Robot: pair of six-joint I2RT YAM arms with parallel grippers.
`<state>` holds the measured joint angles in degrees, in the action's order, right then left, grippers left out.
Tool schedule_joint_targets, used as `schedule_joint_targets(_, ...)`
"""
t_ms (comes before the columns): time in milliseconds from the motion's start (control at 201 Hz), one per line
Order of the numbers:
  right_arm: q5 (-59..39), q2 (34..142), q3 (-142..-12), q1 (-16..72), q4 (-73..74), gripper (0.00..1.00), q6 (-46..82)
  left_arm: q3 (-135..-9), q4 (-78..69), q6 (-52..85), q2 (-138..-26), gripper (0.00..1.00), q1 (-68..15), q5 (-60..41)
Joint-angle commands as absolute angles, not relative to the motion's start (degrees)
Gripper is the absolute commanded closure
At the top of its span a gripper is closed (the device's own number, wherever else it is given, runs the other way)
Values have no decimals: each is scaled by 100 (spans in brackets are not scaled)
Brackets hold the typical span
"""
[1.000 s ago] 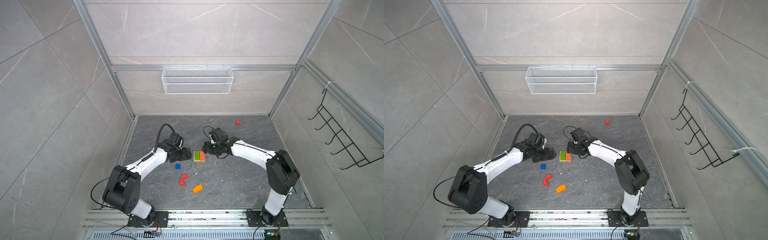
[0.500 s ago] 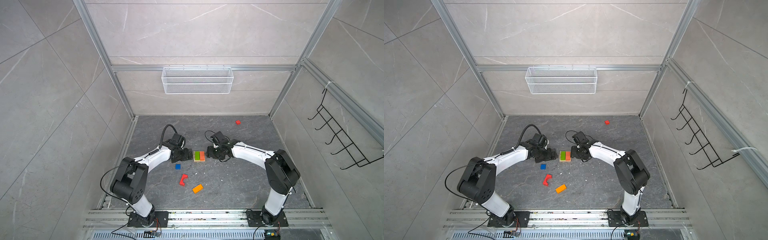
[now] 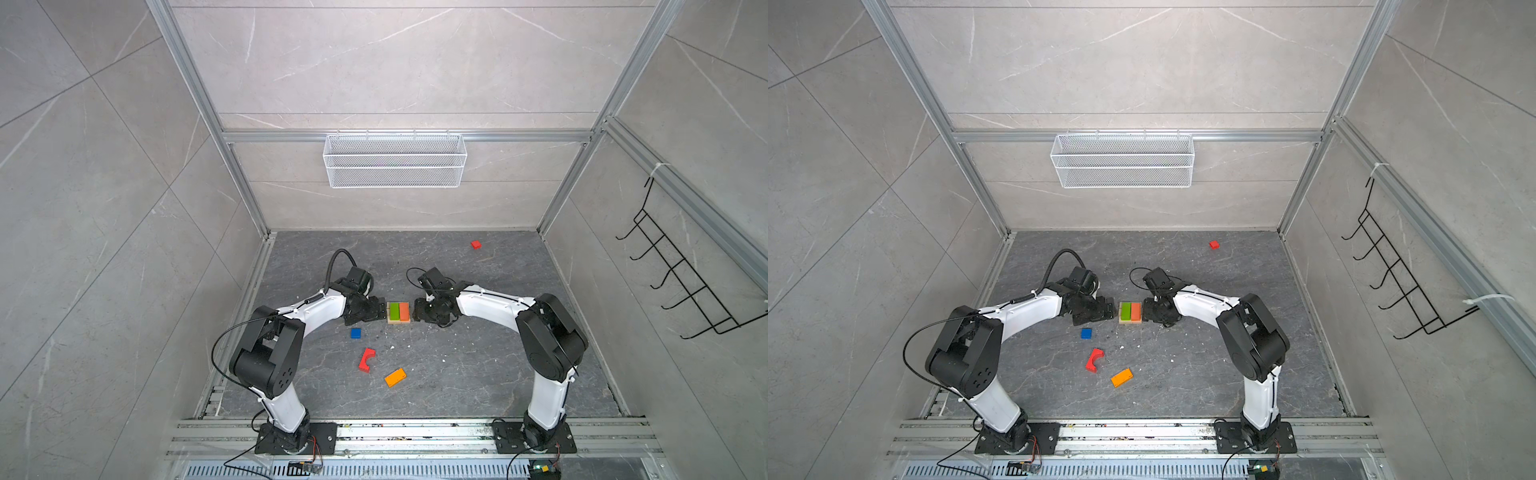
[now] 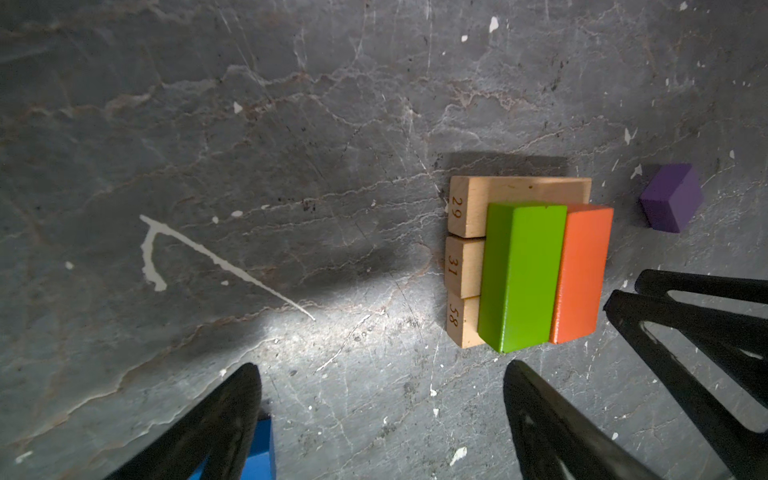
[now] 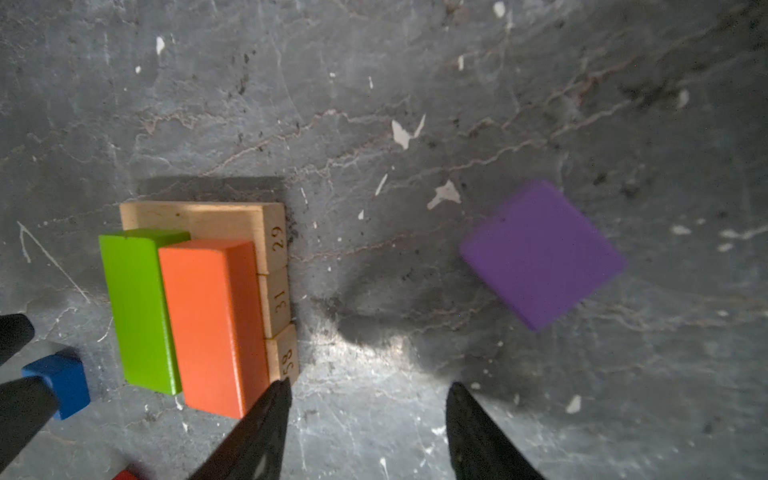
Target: Build the wood block tower
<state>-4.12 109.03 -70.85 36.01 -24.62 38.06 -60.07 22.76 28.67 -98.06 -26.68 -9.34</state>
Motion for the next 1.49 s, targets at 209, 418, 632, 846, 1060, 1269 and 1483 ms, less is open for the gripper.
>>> schedule_joint_targets(209,-503,11087,-7233,3586,-2547,55,3697,-6240,2197,2821,-9998,7,-2638,-1036)
schedule_joint_targets(418,-662,11155,-7260,3586,-2439,55,3691,-6232,2197,2829,-10062,7,-2644,-1085)
schedule_joint_targets(632,-756,11181,-7244,3595,-2329,55,3655,-6231,2190,2839,-10112,7,-2641,-1092)
schedule_joint_targets(846,-797,11205,-7233,3604,-2279,56,3641,-6274,2180,2848,-10179,7,-2645,-1136)
schedule_joint_targets(1060,-821,11215,-7233,3604,-2259,56,3619,-6312,2154,2865,-10243,7,-2654,-1165)
schedule_joint_targets(1269,-845,11246,-7247,3610,-2242,56,3618,-6320,2155,2869,-10279,7,-2650,-1184)
schedule_joint_targets(1483,-835,11250,-7243,3613,-2239,57,3620,-6319,2151,2874,-10309,7,-2663,-1196)
